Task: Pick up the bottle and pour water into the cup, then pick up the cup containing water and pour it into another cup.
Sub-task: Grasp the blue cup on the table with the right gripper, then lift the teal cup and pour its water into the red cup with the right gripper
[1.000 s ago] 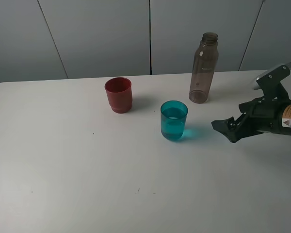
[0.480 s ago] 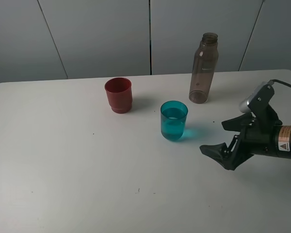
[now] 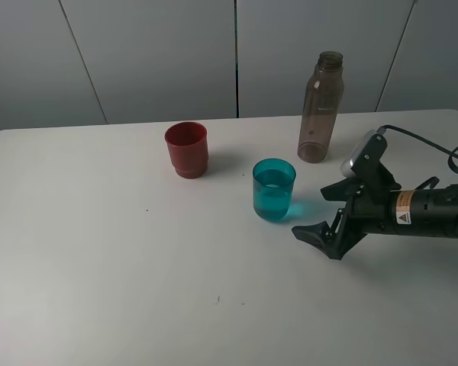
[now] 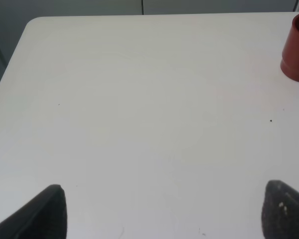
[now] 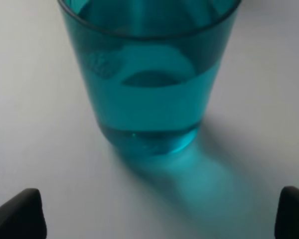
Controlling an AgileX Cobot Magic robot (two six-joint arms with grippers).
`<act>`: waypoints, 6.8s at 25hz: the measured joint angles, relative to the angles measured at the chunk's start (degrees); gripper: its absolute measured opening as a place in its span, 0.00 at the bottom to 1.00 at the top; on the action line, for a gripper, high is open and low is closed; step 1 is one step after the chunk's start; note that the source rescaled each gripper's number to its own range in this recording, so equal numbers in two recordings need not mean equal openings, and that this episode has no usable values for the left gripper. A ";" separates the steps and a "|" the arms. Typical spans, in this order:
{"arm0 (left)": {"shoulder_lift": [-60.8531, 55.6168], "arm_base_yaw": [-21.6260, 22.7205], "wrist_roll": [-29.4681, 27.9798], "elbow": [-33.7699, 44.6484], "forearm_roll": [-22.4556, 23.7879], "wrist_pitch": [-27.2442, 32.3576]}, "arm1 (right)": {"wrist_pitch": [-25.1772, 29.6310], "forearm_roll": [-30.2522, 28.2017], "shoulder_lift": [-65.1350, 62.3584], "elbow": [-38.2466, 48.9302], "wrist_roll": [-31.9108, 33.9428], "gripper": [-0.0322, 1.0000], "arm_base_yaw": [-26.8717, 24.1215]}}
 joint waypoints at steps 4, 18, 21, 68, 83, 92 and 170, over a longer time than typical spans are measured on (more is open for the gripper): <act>0.00 0.00 0.00 0.00 0.00 0.00 | -3.37 -0.36 2.27 -1.01 -0.13 0.99 0.00; 0.00 0.00 0.00 0.00 0.00 0.00 | -6.94 -1.86 8.92 -7.88 -3.35 0.99 2.88; 0.00 0.00 0.00 0.00 0.00 0.00 | -7.26 -1.86 9.78 -9.35 -3.35 0.99 3.44; 0.00 0.00 0.11 0.00 0.00 0.00 | -14.51 0.56 13.59 -12.34 -4.01 0.99 5.34; 0.00 0.00 0.11 0.00 0.00 0.00 | -13.94 2.78 14.22 -14.57 -3.59 1.00 6.87; 0.00 0.00 0.11 0.00 0.00 0.00 | -13.94 2.78 14.22 -14.57 -3.38 1.00 7.04; 0.00 0.00 0.01 0.00 0.00 0.00 | -11.80 1.49 6.14 -16.87 3.60 0.11 8.02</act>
